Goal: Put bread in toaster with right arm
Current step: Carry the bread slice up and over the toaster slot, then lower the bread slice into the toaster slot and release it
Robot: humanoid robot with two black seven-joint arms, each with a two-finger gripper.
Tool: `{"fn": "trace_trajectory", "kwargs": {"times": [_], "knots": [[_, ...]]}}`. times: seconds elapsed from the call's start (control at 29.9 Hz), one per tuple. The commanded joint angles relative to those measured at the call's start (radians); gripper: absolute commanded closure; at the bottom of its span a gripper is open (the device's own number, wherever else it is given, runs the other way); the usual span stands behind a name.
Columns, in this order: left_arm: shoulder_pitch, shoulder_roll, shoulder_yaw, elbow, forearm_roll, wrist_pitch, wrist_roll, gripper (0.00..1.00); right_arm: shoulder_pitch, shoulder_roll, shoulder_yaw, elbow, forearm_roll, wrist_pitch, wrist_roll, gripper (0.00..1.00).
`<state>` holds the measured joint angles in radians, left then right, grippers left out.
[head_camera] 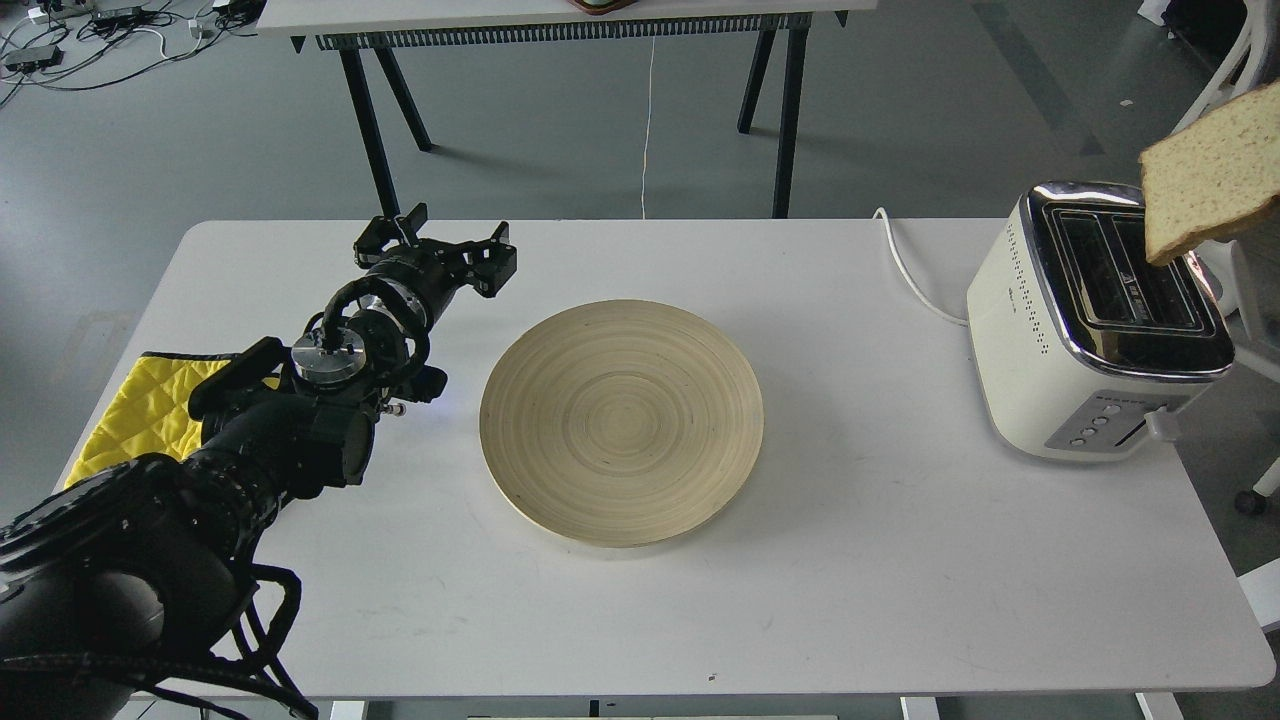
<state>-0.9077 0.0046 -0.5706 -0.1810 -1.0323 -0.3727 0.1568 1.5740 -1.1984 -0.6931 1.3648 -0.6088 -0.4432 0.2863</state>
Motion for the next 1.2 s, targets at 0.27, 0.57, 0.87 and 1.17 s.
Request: {"fn": "trace_trajectory", "kwargs": {"times": [0.27,0.57,0.87,1.17], "knots": [[0.0,0.0,0.0,0.0,0.0,0.0,0.0,0.0,-0.029,0.023,0.001,0.004,0.001,-0.005,-0.001,0.98],[0.0,0.0,0.0,0.0,0.0,0.0,0.0,0.0,-0.034,0.06,0.003,0.005,0.009,-0.006,-0.004,0.98],[0.0,0.0,0.0,0.0,0.0,0.0,0.0,0.0,-0.055,0.076,0.004,0.002,0.012,-0.008,-0.004,0.98],[0.0,0.0,0.0,0.0,0.0,0.0,0.0,0.0,-0.06,0.073,0.006,-0.003,0.012,-0.009,-0.004,0.98]]}}
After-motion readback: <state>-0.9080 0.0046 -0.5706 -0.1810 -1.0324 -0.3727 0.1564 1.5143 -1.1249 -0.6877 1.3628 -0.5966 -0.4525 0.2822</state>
